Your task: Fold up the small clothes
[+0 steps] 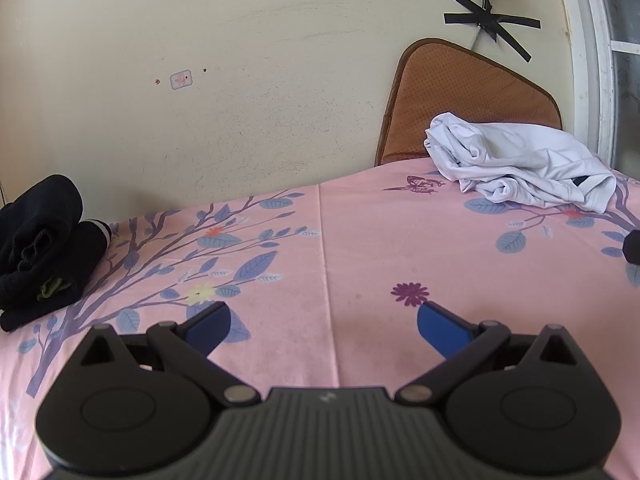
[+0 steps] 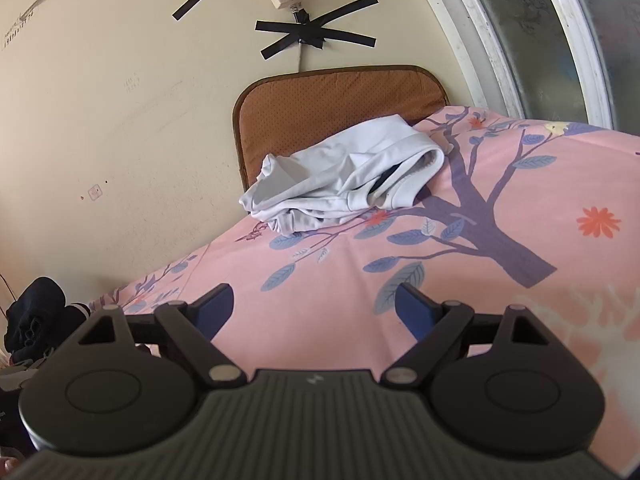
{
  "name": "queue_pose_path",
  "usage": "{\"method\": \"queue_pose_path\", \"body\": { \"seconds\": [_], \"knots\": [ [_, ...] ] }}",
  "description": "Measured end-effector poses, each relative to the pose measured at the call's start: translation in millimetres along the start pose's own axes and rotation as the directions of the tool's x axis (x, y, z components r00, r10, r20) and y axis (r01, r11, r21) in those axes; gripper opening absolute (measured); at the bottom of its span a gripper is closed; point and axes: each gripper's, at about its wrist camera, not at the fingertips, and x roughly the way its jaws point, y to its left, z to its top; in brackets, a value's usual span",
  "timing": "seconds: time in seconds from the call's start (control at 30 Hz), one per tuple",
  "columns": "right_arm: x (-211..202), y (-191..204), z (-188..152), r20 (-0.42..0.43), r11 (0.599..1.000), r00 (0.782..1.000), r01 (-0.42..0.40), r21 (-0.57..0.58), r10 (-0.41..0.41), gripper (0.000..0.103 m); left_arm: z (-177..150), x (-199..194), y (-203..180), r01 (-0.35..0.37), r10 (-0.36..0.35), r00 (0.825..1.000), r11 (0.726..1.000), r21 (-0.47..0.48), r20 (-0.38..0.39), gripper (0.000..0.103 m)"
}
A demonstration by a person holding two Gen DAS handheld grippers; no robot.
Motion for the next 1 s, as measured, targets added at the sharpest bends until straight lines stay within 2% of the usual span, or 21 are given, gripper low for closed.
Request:
{"method": "queue_pose_path", "body": {
  "seconds": [1.0],
  "knots": [
    [-1.8,1.2,-0.9,0.012,1.0,1.0,0.002,0.014,-0.002,0.09,-0.7,1.3,-1.5,0.005,-0.005,1.0,1.0,0.017,-0.004,0.103]
  ]
}}
